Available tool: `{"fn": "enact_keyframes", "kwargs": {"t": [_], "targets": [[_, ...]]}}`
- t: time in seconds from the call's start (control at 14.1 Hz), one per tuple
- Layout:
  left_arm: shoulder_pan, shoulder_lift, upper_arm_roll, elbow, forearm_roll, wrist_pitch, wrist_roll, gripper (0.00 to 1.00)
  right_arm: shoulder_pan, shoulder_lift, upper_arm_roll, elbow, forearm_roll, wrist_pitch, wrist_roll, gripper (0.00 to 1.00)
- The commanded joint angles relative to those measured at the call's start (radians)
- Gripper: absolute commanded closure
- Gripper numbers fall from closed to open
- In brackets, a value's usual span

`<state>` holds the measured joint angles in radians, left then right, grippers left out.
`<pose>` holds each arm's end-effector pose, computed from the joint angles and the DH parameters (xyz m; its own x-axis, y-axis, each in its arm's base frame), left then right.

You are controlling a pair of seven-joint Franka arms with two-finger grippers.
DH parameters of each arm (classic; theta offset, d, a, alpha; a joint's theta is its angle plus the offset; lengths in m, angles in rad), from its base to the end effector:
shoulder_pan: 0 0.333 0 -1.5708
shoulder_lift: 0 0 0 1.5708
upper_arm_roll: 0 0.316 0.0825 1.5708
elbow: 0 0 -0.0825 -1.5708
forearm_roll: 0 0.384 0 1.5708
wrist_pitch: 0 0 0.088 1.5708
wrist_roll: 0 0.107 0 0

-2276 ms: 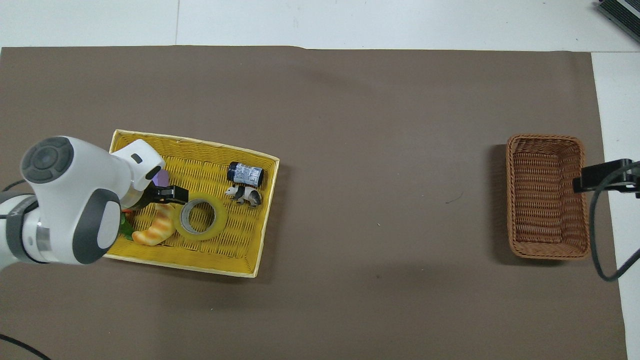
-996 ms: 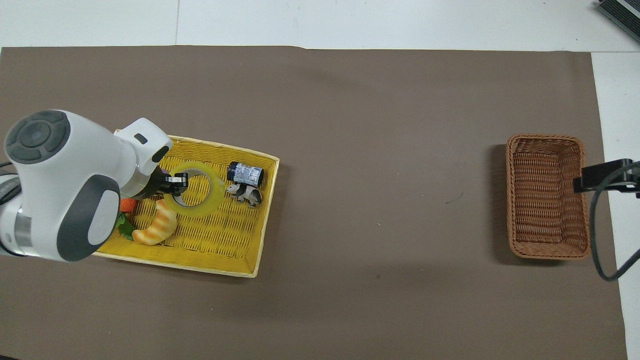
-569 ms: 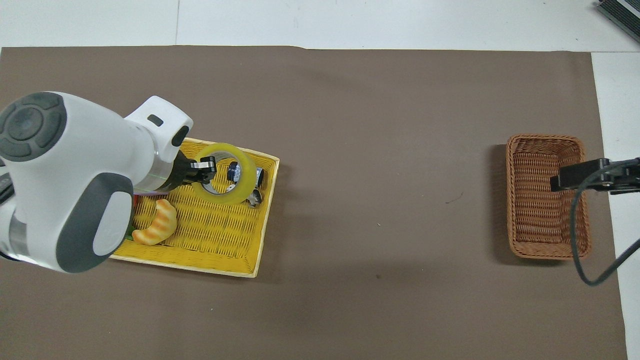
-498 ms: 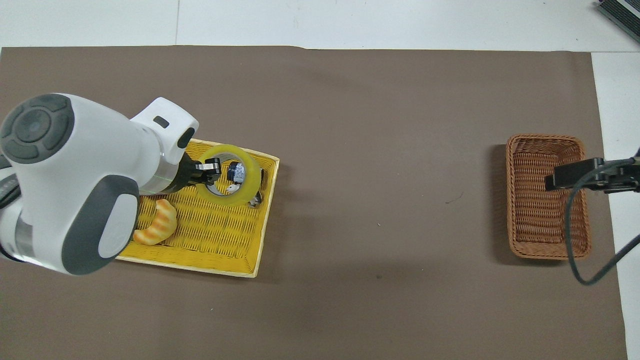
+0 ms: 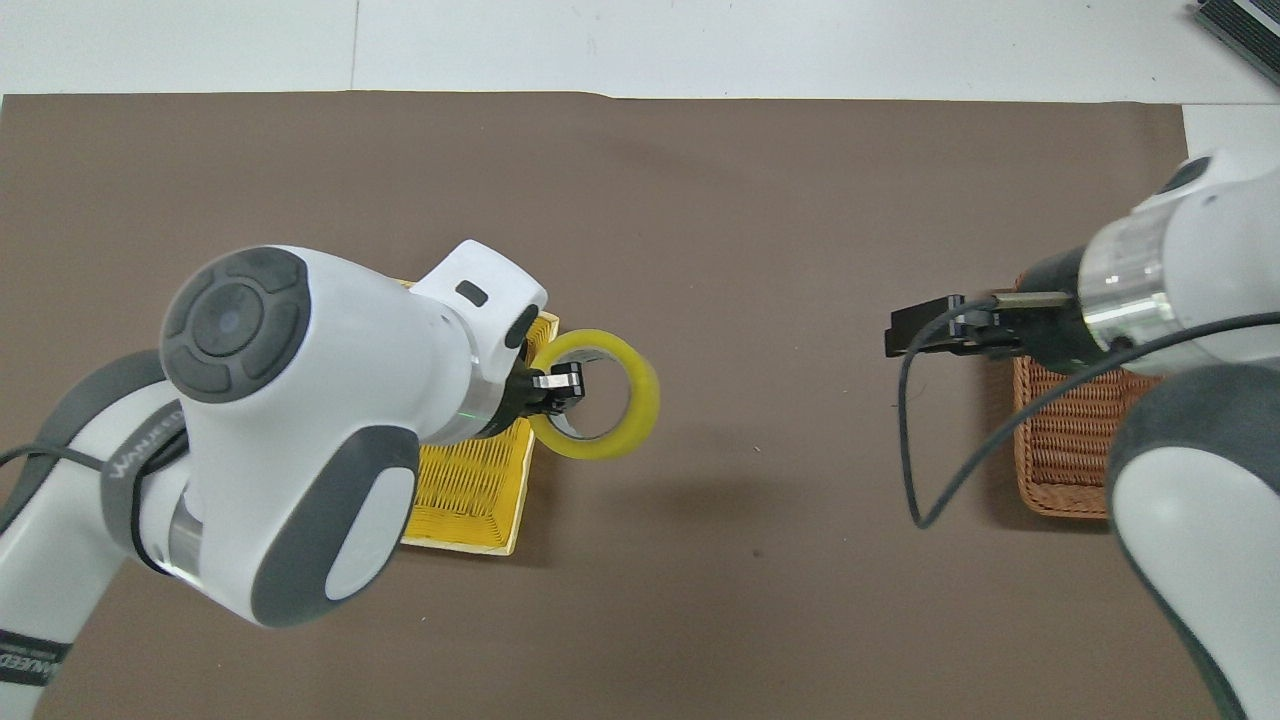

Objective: Move tape to another basket
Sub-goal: 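Carry the tape toward the right gripper while the right gripper approaches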

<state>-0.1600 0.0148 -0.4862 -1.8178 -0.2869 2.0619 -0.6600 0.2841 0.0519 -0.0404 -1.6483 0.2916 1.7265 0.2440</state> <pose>0.4627 -0.3658 0.5470 0.9928 0.1198 -0.0063 0.1145 -0.9299 0.3497 0.5578 0.1665 0.5757 0.9982 -0.0349 -0.0490 -0.0472 -0.9590 -0.2795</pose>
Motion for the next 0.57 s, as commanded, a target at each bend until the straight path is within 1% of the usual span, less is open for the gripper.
{"fn": "enact_keyframes", "kwargs": {"t": [0.0,0.14,0.21,0.5], "targets": [[-0.039,0.019,0.005,0.025,-0.072,0.079,-0.035,1.0,-0.002,-0.012,-0.001,-0.025,0.13,0.022,-0.007,0.0],[-0.072,0.034,0.004,0.023,-0.074,0.086,-0.026,1.0,-0.017,-0.021,-0.003,-0.068,0.24,0.031,-0.09,0.0],[-0.076,0.034,0.004,0.023,-0.078,0.09,-0.026,1.0,-0.022,-0.021,-0.003,-0.083,0.263,0.031,-0.115,0.0],[-0.099,0.037,0.004,0.026,-0.107,0.191,-0.036,1.0,-0.023,-0.032,-0.003,-0.114,0.308,0.022,-0.164,0.0]]}}
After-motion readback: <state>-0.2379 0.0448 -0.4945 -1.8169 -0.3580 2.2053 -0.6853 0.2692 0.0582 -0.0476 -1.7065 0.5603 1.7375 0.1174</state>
